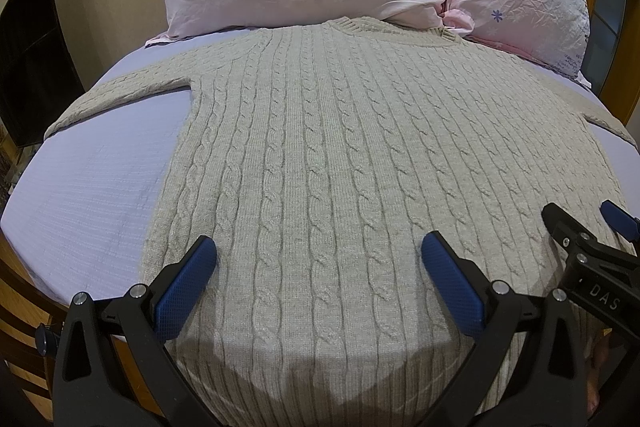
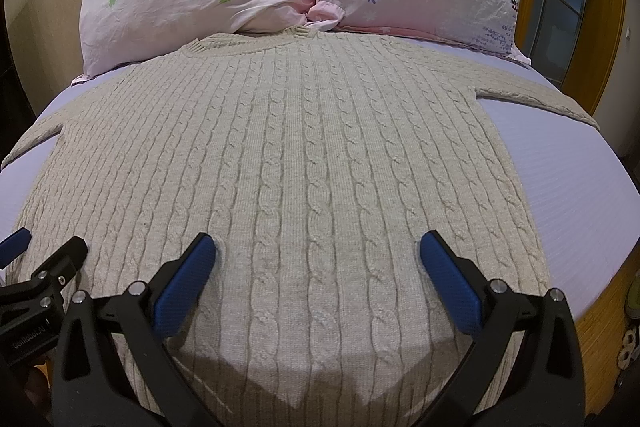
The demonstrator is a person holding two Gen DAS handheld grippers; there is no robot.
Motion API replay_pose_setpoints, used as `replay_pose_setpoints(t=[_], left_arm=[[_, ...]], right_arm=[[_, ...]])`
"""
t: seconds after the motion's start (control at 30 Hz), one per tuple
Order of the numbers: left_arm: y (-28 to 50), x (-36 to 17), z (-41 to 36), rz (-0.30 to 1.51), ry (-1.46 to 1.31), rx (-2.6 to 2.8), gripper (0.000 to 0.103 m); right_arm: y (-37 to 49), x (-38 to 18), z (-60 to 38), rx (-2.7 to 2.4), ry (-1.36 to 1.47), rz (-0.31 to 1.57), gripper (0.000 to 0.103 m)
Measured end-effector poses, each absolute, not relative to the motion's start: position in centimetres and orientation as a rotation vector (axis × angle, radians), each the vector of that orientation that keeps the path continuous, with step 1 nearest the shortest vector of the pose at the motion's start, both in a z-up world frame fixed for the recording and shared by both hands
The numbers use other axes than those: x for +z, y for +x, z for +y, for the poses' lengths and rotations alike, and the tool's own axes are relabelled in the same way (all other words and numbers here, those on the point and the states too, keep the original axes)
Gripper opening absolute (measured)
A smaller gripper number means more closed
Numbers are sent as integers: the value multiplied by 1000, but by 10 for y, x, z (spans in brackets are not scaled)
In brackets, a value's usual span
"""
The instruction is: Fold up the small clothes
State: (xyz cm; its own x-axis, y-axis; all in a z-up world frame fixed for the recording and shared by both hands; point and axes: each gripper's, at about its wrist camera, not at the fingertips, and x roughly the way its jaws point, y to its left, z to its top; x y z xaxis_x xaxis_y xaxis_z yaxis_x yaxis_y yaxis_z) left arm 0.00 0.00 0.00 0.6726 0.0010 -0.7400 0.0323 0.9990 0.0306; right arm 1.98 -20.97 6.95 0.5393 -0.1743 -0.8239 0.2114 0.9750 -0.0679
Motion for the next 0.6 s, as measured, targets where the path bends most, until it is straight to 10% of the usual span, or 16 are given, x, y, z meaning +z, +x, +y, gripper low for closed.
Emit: replay_pose_setpoints(t=[0.6], left_arm=[[0,4,1,837,45,-26,102]], right_arm=[[23,69,-210,-212,35,1001,101]])
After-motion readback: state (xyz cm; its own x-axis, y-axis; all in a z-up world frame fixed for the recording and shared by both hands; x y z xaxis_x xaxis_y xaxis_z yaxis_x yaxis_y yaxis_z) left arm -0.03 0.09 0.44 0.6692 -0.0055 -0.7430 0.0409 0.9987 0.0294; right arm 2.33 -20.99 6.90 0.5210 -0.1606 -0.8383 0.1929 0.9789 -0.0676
